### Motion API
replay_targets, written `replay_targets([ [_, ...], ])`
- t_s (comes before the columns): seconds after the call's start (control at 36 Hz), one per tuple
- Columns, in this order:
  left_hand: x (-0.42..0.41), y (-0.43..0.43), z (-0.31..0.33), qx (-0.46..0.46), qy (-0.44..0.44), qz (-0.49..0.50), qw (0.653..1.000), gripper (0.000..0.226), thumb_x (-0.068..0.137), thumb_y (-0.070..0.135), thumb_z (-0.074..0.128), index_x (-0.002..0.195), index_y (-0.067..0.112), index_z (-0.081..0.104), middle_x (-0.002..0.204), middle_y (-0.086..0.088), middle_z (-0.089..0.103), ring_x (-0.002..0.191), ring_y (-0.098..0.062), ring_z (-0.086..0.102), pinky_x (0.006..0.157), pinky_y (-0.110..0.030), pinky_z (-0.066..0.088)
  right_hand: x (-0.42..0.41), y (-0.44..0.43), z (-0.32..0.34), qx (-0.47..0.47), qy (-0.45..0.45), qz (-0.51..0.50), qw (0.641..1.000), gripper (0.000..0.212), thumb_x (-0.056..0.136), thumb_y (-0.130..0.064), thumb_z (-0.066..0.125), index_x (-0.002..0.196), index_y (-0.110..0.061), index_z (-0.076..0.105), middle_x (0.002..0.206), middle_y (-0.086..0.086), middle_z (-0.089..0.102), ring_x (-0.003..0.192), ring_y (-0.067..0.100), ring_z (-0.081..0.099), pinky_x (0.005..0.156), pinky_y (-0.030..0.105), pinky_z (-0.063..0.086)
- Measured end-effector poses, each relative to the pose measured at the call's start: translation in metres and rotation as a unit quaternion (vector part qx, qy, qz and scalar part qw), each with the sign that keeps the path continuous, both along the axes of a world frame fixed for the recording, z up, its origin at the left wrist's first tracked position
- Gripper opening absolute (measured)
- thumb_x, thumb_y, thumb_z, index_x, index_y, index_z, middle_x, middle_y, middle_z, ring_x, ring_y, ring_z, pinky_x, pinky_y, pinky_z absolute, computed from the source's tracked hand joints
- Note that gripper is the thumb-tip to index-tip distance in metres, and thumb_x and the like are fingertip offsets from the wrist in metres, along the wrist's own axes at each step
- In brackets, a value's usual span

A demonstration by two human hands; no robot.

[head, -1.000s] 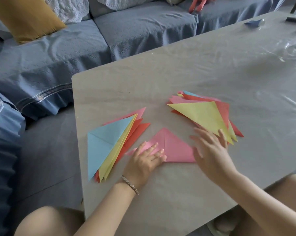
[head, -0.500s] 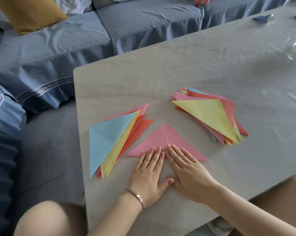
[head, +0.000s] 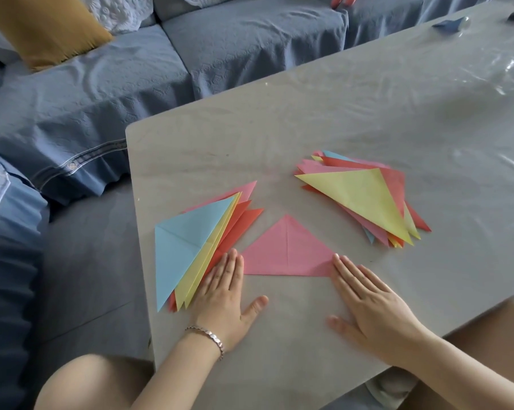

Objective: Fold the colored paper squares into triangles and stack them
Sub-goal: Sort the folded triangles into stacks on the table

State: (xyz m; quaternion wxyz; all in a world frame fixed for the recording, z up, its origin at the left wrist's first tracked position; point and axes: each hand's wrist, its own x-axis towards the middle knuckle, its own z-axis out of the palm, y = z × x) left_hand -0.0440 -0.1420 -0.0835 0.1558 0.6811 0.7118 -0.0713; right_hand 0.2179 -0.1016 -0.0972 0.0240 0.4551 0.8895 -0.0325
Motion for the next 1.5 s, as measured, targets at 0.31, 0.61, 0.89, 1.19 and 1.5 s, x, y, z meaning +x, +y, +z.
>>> replay_targets([
  [0.31, 0.008, 0.001, -0.005, 0.015, -0.008, 0.016, 1.000, 0.102, 0.040, 0.074, -0.044, 0.125, 0.019, -0.039, 0.133, 0.005, -0.045, 0.129, -0.011, -0.035, 0.103, -0.023, -0.022, 0.011, -0.011, -0.003, -0.003, 0.044, -0.097, 0.994, 0.080, 0.093, -0.061, 0.014, 0.134, 0.002, 0.042, 0.142, 0.015, 0.039, 0.139, 0.019, 0.023, 0.110, 0.029, 0.011],
  [0.61, 0.017, 0.003, -0.005, 0.041, -0.010, 0.041, 0.998, 0.106, 0.037, 0.070, -0.047, 0.127, 0.015, -0.035, 0.131, 0.003, -0.043, 0.126, -0.012, -0.034, 0.104, -0.025, -0.021, -0.035, 0.046, 0.055, -0.125, 0.146, -0.208, 0.959, 0.064, 0.083, -0.040, 0.065, 0.138, -0.022, 0.038, 0.128, 0.004, 0.045, 0.123, 0.022, 0.040, 0.094, 0.030, 0.035],
  [0.89, 0.003, 0.015, 0.015, 0.303, -0.056, 0.042, 0.950, 0.045, 0.083, 0.034, 0.039, 0.100, 0.004, 0.067, 0.096, -0.009, 0.070, 0.086, -0.025, 0.068, 0.075, -0.033, 0.052, -0.059, 0.060, 0.044, -0.220, 0.085, -0.266, 0.935, 0.050, 0.076, -0.033, 0.070, 0.118, -0.024, 0.044, 0.104, 0.002, 0.054, 0.108, 0.023, 0.048, 0.067, 0.027, 0.036],
  [1.19, -0.040, 0.036, 0.003, 0.149, -0.010, 0.250, 0.957, 0.049, 0.096, 0.025, 0.041, 0.142, 0.011, 0.028, 0.151, -0.014, 0.022, 0.140, -0.025, 0.021, 0.105, -0.041, 0.026, -0.042, 0.035, 0.036, -0.227, 0.214, -0.243, 0.918, 0.020, 0.077, -0.022, 0.069, 0.087, -0.012, 0.055, 0.099, 0.003, 0.040, 0.085, 0.024, 0.046, 0.068, 0.028, 0.042],
  [1.5, -0.037, 0.033, 0.010, 0.146, 0.038, 0.202, 0.968, 0.045, 0.096, 0.007, 0.032, 0.141, 0.008, 0.029, 0.138, -0.010, 0.045, 0.125, -0.027, 0.043, 0.096, -0.034, 0.036, -0.022, 0.042, 0.043, -0.130, 0.504, -0.190, 0.832, 0.036, 0.083, 0.013, 0.050, 0.088, -0.021, 0.060, 0.070, -0.008, 0.059, 0.059, 0.000, 0.055, 0.057, 0.011, 0.042],
])
